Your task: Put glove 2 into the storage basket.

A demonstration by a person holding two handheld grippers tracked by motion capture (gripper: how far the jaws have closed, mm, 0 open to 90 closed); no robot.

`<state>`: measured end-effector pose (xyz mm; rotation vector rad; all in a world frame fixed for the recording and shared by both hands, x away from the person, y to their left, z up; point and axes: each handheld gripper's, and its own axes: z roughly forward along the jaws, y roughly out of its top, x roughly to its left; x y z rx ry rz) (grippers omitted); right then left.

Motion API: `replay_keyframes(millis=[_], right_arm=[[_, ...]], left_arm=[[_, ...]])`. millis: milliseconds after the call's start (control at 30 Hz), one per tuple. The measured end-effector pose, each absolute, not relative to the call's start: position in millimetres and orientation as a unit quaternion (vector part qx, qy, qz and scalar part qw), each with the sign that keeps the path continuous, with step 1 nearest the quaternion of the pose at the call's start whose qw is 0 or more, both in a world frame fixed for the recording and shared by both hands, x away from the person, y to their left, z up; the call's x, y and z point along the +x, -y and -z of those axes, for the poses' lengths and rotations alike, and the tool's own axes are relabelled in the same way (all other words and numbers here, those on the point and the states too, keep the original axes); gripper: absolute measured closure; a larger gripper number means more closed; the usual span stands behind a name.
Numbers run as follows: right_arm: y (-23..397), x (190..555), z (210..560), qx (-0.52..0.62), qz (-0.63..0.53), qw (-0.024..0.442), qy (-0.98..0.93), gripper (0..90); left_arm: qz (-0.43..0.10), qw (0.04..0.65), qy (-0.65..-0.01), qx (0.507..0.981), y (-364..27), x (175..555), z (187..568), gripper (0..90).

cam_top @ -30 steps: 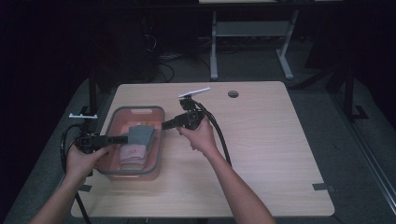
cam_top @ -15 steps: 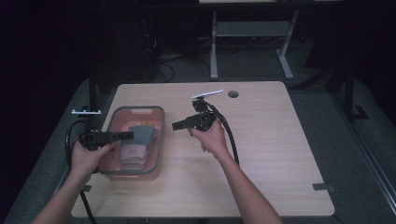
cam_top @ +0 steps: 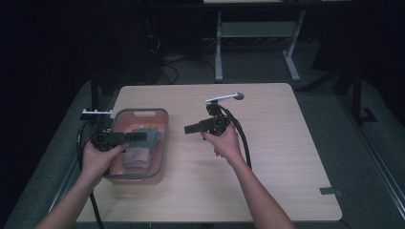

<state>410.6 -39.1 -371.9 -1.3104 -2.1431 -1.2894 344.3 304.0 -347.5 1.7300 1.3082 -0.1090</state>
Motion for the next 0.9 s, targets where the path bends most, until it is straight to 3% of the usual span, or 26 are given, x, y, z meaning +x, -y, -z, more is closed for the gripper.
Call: replay_keyframes(millis=[900], right_arm=[[90.7,398.9,377.3,-0.483,0.456,0.15,0.732,50.8]], left_arm=[[0.065,0.469,-0.482,0.737,-248.0,344.1,347.9,35.4]])
